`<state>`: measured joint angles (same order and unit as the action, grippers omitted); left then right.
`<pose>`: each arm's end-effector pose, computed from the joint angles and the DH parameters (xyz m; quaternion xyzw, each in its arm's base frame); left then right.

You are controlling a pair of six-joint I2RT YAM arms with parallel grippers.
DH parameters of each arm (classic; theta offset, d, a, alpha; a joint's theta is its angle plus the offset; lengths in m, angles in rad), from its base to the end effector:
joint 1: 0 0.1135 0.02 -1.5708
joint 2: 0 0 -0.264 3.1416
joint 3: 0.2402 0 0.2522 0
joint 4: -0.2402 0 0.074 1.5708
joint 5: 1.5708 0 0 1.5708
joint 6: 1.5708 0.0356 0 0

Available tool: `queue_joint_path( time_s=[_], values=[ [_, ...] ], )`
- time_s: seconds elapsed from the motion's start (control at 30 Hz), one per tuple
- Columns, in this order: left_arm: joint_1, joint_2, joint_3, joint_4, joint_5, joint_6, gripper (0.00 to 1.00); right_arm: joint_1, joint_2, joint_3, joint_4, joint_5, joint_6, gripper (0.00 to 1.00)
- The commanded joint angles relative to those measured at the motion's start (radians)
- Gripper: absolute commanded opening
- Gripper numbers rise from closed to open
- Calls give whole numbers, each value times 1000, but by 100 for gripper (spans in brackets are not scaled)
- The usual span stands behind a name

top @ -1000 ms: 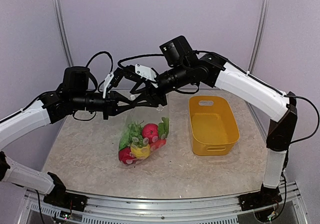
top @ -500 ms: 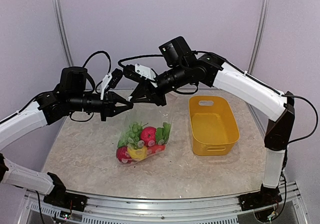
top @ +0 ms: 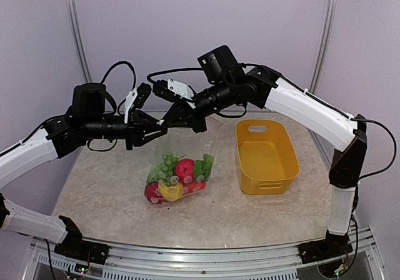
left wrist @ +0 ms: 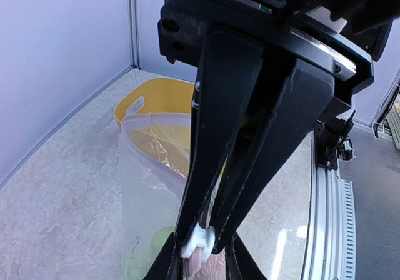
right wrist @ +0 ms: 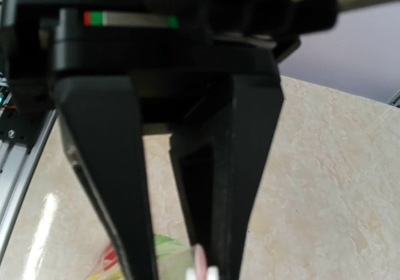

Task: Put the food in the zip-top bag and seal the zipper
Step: Hold the zipper from the zipper food storage bag, then zip the zipper on the zipper food storage bag.

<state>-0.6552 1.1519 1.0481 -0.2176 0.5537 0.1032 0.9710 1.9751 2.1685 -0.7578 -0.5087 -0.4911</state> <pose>0.1959 -0.1741 0.3560 0.4373 0.6656 -0.3666 0.4809 0.2349 0.3742 0.4060 -0.6564 0.5502 0.3250 0.4010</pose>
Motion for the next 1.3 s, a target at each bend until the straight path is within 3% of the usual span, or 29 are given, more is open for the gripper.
queue_joint_path(
  time_s=[0.0, 0.13, 0.3, 0.53, 0.77, 0.97, 1.27],
  values=[
    [1, 17, -10, 43, 32, 14, 20, 5, 2, 30, 8, -4, 13, 0],
    [8, 35, -15, 54, 49, 21, 21, 5, -7, 28, 12, 2, 14, 0],
    [11, 37, -47, 77, 37, 33, 35, 5, -10, 28, 12, 9, 13, 0],
    [45, 28, -68, 111, 79, 7, 20, 4, -9, 28, 11, 7, 14, 0],
    [49, 31, -68, 144, 93, -8, 19, 5, -4, 24, 12, 19, 14, 0],
    [51, 36, -70, 156, 96, -18, 1, 5, 1, 24, 15, 32, 14, 0],
    [54, -29, -131, 210, -14, -30, 0, -25, 19, 21, 24, 119, 22, 0]
  ],
)
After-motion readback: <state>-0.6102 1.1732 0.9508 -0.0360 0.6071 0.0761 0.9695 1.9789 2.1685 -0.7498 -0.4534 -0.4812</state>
